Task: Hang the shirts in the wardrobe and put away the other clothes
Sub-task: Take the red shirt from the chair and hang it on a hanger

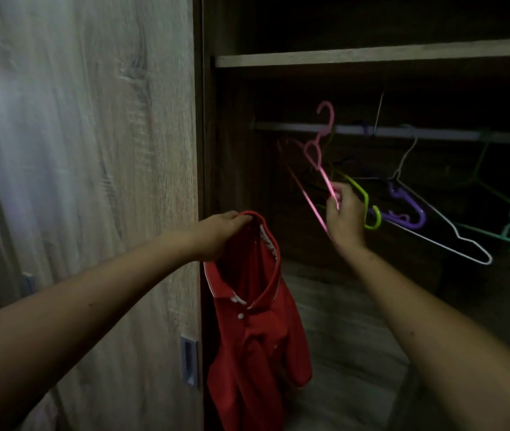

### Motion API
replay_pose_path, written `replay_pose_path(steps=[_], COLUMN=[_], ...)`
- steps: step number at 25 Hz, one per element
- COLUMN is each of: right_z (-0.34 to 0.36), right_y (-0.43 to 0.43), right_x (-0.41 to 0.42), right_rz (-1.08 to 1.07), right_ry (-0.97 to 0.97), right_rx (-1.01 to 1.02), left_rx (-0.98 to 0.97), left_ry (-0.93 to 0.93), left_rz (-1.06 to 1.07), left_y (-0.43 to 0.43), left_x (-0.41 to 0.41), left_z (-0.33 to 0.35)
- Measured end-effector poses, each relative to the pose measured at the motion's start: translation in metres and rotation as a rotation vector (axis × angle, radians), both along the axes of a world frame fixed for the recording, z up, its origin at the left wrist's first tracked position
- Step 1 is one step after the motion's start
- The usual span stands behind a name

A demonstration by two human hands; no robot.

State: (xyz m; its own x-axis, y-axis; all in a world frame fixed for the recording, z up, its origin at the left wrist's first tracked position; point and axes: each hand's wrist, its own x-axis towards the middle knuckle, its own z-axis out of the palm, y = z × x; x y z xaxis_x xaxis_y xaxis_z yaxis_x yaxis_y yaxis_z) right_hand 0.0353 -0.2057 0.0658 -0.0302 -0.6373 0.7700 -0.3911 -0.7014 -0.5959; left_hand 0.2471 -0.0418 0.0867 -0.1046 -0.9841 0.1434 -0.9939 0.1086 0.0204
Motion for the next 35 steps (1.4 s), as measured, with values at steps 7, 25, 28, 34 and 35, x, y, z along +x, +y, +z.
replay_pose_path(steps=[7, 25, 28, 34, 35], right_z=[-0.056, -0.053, -0.087, -0.120, -0.121], right_y=[0.029, 0.095, 0.075, 0.068, 0.069], right_x=[-0.029, -0.028, -0.051, -0.081, -0.083], right_rz=[0.121, 0.463, 0.320, -0.040, -0.035], right_ry=[-0.097, -0.313, -0.084, 0.448, 0.402], right_rx=[0.148, 0.225, 0.212, 0.134, 0.152], left_rx=[0.034, 0.328, 0.235, 0.430, 0.430], left_ry=[0.204, 0.896, 0.937, 0.765, 0.702], left_rz=[-0.029, -0.147, -0.121, -0.126, -0.118], left_y=[0.001, 0.013, 0.024, 0.028, 0.028], left_x=[-0.024, -0.055, -0.043, -0.035, -0.039], left_z=[0.003, 0.006, 0.011, 0.018, 0.018])
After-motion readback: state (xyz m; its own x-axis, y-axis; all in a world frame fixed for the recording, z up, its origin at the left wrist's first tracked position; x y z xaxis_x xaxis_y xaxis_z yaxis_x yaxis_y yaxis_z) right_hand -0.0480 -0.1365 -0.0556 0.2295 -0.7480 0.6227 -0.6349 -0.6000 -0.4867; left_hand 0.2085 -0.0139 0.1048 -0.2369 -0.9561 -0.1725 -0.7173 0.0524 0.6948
